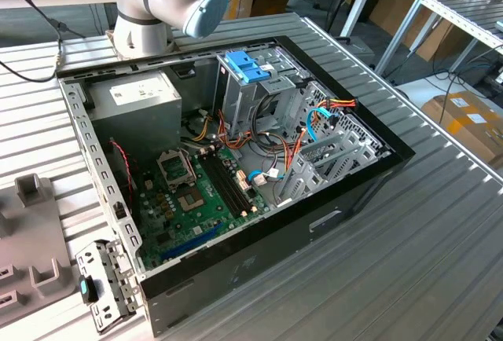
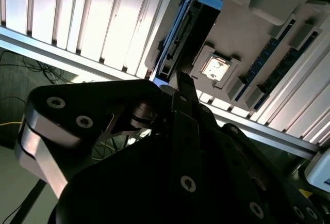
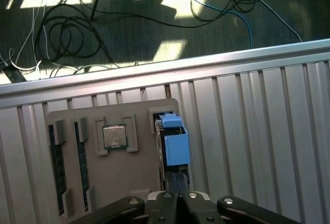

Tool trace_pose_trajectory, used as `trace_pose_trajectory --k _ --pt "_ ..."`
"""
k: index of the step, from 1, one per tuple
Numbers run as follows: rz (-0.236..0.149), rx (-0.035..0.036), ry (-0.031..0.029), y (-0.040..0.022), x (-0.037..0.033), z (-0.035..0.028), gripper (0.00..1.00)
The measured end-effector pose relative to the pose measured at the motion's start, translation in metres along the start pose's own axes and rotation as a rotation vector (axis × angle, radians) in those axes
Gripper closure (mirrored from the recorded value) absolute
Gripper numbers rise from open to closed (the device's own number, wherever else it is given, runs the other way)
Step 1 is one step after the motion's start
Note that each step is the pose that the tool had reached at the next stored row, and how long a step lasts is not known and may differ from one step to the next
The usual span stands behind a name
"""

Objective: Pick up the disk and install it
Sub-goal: 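Pick up the disk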

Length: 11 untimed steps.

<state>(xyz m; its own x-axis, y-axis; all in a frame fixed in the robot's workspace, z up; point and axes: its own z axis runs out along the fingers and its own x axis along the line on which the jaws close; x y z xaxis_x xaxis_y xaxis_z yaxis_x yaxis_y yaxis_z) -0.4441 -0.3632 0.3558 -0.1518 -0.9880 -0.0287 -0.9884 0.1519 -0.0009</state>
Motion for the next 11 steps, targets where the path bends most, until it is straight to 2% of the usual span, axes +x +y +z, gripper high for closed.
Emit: trace_pose_trajectory --k 2,5,11 --pt "0.0 0.0 0.0 0.0 0.0 0.0 0.89" --pt "0.0 0.0 0.0 -0.0032 -0.0005 0.0002 0.89" --pt "0.0 0.0 0.0 -0.005 -0.0006 0.0043 0.89"
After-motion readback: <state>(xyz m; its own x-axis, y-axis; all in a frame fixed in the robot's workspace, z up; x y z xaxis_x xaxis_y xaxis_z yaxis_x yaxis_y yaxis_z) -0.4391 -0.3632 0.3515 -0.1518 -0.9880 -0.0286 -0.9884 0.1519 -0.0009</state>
